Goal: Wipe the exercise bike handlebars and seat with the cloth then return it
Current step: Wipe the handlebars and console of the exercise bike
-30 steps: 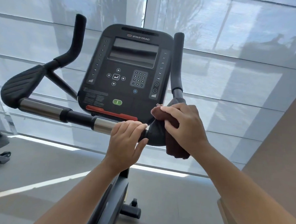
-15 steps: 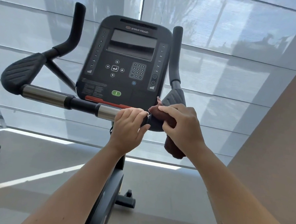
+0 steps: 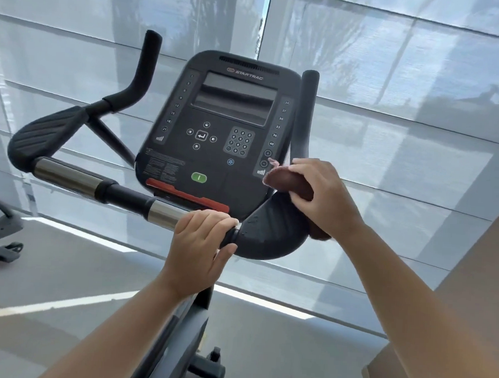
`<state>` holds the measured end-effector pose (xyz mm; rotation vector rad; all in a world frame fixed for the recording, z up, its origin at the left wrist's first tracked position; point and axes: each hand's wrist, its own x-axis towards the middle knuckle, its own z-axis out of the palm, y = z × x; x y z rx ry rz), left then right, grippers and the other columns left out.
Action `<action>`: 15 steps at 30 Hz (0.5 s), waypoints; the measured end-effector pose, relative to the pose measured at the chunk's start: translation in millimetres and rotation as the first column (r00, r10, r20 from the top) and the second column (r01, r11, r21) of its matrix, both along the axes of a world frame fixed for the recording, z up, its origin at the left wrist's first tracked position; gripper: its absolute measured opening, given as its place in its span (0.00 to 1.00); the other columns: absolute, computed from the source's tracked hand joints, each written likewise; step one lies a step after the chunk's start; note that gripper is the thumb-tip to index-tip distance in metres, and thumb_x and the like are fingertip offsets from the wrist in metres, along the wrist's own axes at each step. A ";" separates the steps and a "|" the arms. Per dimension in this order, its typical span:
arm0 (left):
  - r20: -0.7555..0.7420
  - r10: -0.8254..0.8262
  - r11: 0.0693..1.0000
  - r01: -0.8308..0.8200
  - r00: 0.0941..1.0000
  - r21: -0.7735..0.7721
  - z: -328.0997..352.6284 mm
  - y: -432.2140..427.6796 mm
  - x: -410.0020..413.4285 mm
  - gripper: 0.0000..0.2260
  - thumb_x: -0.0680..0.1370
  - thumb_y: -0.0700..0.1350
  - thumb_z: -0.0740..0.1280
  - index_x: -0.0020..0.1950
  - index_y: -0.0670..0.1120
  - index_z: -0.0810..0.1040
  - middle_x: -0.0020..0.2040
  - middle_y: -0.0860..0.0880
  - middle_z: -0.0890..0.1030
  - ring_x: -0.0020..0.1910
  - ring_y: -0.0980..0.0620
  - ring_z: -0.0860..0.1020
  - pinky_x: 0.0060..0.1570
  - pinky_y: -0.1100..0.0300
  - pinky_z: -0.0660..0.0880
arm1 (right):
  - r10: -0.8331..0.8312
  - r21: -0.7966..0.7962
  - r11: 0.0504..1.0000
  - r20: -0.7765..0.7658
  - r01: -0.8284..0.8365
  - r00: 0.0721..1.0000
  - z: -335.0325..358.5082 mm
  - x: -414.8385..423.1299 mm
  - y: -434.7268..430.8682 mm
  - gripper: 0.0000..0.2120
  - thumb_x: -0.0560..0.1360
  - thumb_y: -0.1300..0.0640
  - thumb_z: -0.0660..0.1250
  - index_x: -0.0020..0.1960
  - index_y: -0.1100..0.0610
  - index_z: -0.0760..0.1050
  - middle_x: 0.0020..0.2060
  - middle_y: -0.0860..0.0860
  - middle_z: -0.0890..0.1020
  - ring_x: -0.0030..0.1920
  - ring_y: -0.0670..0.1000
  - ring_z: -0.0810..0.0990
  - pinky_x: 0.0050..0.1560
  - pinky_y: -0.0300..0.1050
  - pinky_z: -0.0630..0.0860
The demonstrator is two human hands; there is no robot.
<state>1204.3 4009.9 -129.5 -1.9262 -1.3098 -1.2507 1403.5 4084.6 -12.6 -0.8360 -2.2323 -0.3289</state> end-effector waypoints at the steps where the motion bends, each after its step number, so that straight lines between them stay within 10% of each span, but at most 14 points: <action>1: 0.010 -0.001 1.000 0.001 1.000 -0.001 -0.3 -0.4 0.6 0.17 0.78 0.51 0.54 0.51 0.42 0.77 0.47 0.46 0.81 0.50 0.48 0.75 0.52 0.53 0.68 | 0.040 -0.074 0.996 -0.013 -0.041 0.999 -2.1 -1.7 4.2 0.16 0.68 0.64 0.70 0.56 0.60 0.77 0.56 0.55 0.78 0.57 0.59 0.73 0.61 0.42 0.65; 6: 0.014 0.023 1.000 -0.023 1.000 0.004 -0.3 -1.3 2.1 0.16 0.79 0.51 0.53 0.52 0.43 0.75 0.47 0.46 0.81 0.50 0.48 0.75 0.54 0.52 0.69 | 0.073 -0.410 0.903 -0.146 -0.128 0.987 2.8 7.8 16.8 0.14 0.71 0.48 0.68 0.56 0.41 0.77 0.63 0.48 0.71 0.65 0.45 0.67 0.63 0.36 0.59; 15: 0.020 0.041 0.999 -0.041 0.999 0.005 1.3 -3.5 5.3 0.18 0.79 0.52 0.52 0.52 0.42 0.76 0.48 0.45 0.81 0.52 0.49 0.74 0.56 0.54 0.66 | -0.047 -0.319 0.947 -0.020 0.039 0.999 4.6 -7.0 21.1 0.18 0.69 0.47 0.68 0.59 0.44 0.75 0.52 0.51 0.74 0.56 0.52 0.71 0.57 0.42 0.66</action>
